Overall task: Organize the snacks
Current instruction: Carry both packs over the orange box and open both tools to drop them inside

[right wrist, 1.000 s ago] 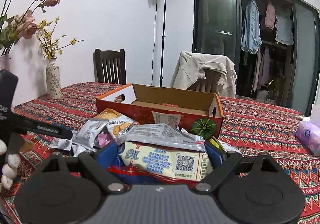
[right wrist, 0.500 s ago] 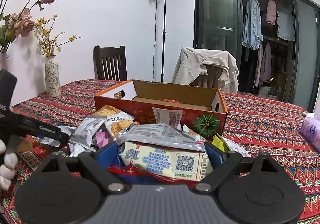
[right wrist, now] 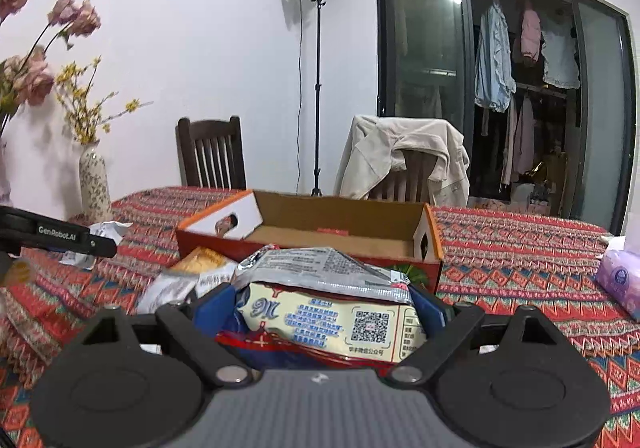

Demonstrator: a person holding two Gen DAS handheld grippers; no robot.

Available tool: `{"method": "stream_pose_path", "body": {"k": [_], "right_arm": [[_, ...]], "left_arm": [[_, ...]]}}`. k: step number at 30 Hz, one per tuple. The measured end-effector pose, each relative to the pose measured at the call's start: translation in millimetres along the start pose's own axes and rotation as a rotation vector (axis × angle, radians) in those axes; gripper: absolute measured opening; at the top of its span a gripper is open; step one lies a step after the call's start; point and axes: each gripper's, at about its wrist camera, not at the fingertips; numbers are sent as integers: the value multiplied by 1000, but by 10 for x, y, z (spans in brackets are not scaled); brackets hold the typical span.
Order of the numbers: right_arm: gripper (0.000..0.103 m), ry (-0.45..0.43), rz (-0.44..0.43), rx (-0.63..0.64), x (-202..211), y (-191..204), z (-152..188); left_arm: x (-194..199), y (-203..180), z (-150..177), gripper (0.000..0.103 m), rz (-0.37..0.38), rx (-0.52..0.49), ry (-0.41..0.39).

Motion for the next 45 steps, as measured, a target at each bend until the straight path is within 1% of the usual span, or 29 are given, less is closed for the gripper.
{"method": "stream_pose_path", "body": {"k": [7, 15, 20, 24, 30, 34, 37, 39, 41, 43, 45], "right_arm": [[91, -48, 11, 8, -192, -52, -282], [91, -84, 23, -3, -524, -143, -645], [91, -84, 42, -15, -823, -210, -807], [91, -76, 63, -38, -1114, -283, -893], [91, -47, 89, -74, -1578, -406, -904], [91, -27, 98, -88, -1794, -492, -836], [92, 11, 94, -94, -1924, -564, -781], [94, 32, 89, -108, -1986, -610, -745], [96, 43, 83, -122, -2012, -651, -714], [103, 41, 84, -133, -1998, -669, -693], [103, 39, 87, -136, -1994, -680, -689]], "left_arm": [[-96, -251, -389, 50, 23, -37, -84], [-353, -511, -724, 50, 47, -34, -105], [-663, -594, -890, 50, 50, -3, -80], [-930, -651, -977, 50, 16, 2, -74], [-1347, -678, -964, 50, 4, 22, -39], [-1540, -713, -907, 50, 0, 5, -18], [-1646, -723, -864, 50, 8, -9, 9], [-1664, -716, -846, 56, 14, -9, 12], [-1650, -710, -830, 80, 5, -12, -3], [-1613, -716, -824, 86, -5, -17, -25], [-1591, -706, -830, 98, 7, -9, -31]]}}
Point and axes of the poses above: each gripper's, at about its wrist camera, not at the fingertips, and x roughly against the way its jaws point, y to its left, z to its underside, and after that the axes turned 7 degrees about -x, right-handed
